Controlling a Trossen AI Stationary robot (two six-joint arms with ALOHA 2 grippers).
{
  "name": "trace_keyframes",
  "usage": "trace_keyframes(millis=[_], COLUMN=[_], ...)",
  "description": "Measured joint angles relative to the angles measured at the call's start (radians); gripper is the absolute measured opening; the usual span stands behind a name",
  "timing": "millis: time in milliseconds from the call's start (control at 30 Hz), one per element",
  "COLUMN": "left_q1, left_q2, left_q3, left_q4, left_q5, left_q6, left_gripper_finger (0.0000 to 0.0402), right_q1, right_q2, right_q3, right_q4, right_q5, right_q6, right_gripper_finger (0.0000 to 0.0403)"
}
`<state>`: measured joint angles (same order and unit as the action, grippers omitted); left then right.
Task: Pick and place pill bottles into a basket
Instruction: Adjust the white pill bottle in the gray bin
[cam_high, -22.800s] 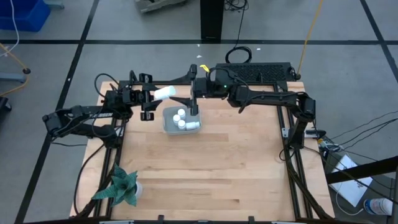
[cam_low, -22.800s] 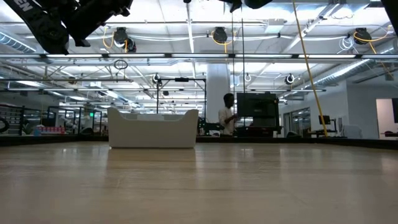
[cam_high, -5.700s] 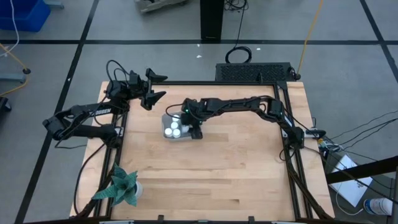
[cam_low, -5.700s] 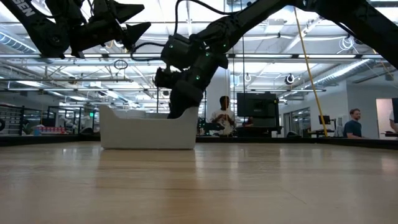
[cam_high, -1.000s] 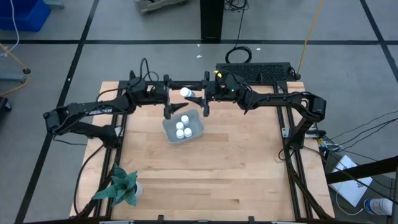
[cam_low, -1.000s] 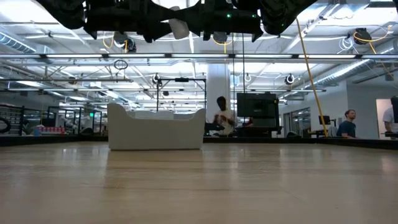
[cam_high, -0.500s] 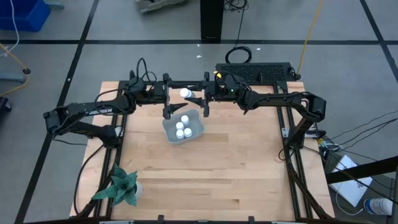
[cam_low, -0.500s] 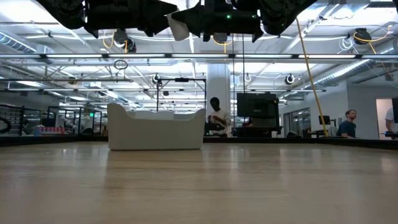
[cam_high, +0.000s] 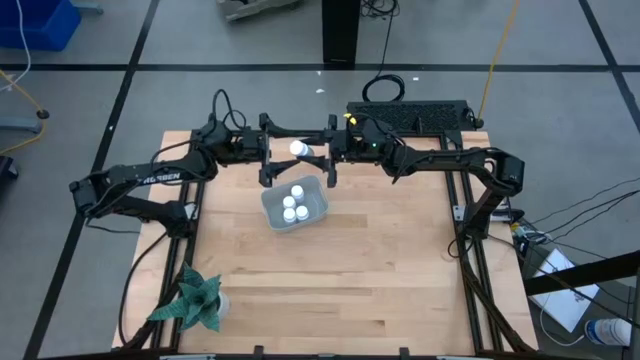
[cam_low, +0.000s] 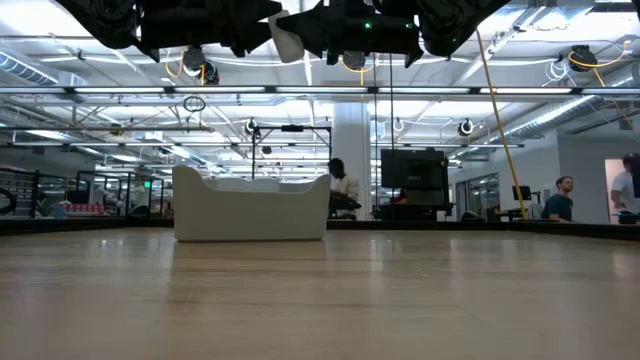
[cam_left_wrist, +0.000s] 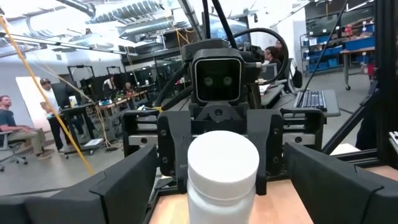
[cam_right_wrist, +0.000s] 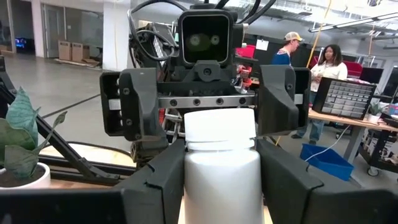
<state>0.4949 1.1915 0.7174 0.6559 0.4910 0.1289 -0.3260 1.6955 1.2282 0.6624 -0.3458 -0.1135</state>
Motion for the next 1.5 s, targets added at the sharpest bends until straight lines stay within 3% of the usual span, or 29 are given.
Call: trace_keyframes(millis=[100,200,433,467,1000,1100,1267,1500], left_q1=[0.0,0.0,0.0,0.0,0.003,0.013,0.034,0.056], left_q2=[0.0,0.0,0.0,0.0,0.0,0.0,0.0,0.0], left_q3=[0.0,0.0,0.0,-0.001,-0.002,-0.002,-0.002,-0.002], left_q4=[0.0,0.0,0.001,0.001,0.013,0.021,0.034,-0.028], left_q5=[0.0,-0.007,0.008,0.01,0.043,0.05,0.065,0.078], left_q6=[0.002,0.008,0.038,0.045,0.072,0.072,0.053,0.053], left_gripper_finger=[0.0348,0.0321,0.0163,0.0154,0.0154,0.0154,0.0154,0.0154], right_q1=[0.002,0.007,0.007,0.007,0.007,0.002,-0.009,-0.043], right_q2=[0.0,0.0,0.0,0.0,-0.002,-0.002,-0.011,-0.023], right_q3=[0.0,0.0,0.0,0.0,0.002,0.002,0.001,0.001], right_q4=[-0.001,0.0,0.0,0.0,-0.016,-0.03,-0.124,-0.288], right_q5=[-0.002,-0.002,0.0,0.001,0.001,0.012,0.143,0.158], right_q6=[0.0,-0.001,-0.002,-0.002,0.01,0.024,0.012,0.035], right_gripper_finger=[0.0158,0.0158,0.0158,0.0158,0.016,0.0219,0.032,0.0363])
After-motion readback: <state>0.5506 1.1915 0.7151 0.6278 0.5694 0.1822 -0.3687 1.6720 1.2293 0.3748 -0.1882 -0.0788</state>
